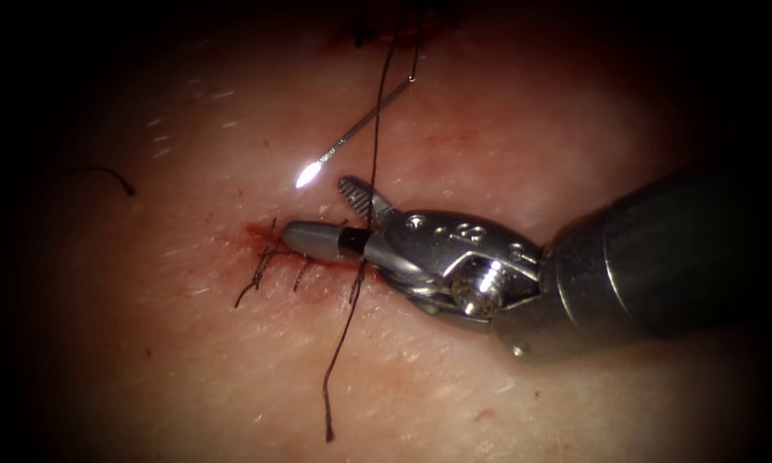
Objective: Wound Closure
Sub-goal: Use the right gripper to cut the long suture tail, then use the right gripper to cut the long suture, then cut the long end of the suture, then use the left gripper to set down the needle, then pick up the remaining suture tail with the left gripper
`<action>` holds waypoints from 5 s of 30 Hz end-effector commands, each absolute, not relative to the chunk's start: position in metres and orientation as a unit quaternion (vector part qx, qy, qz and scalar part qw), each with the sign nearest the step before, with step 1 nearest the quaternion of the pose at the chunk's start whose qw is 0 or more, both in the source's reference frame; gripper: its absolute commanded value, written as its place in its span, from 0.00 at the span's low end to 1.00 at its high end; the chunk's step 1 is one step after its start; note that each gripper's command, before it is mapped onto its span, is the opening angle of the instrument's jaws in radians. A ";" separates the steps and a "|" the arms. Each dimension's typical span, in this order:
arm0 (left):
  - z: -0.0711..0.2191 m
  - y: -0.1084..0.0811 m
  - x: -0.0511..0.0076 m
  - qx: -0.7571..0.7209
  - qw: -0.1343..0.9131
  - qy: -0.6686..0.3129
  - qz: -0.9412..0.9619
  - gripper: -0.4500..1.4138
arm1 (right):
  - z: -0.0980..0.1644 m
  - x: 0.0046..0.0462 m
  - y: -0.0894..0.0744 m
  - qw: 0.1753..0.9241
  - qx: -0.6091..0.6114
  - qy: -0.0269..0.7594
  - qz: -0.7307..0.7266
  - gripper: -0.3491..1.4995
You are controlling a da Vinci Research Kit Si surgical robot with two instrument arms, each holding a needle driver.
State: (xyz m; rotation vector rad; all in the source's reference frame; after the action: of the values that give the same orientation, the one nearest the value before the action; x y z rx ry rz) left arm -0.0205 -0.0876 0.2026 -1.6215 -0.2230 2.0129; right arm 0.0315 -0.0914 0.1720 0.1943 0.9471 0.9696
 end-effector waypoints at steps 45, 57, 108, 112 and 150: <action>0.201 -0.088 -0.0162 -0.602 0.269 -0.073 0.749 0.00 | 0.172 0.0289 -0.094 0.771 0.083 0.484 0.406 0.98; 0.201 -0.088 -0.0093 -0.587 0.273 -0.055 0.760 0.00 | 0.170 0.0255 -0.096 0.772 0.099 0.489 0.393 0.98; 0.212 -0.119 -0.0048 -0.391 0.259 -0.146 0.871 0.89 | 0.168 0.0239 -0.098 0.773 0.090 0.486 0.397 0.98; 0.213 -0.121 -0.0007 -0.383 0.257 -0.152 0.874 0.89 | 0.168 0.0241 -0.098 0.773 0.089 0.486 0.397 0.98; 0.202 -0.111 -0.0128 -0.583 0.181 -0.100 0.786 0.62 | 0.166 0.0227 -0.097 0.788 0.089 0.494 0.357 0.98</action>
State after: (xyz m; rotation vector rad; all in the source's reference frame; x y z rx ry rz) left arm -0.0127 -0.1103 0.2028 -1.6752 -0.2695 2.2201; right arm 0.0218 -0.0955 0.1662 0.1896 1.0651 0.7624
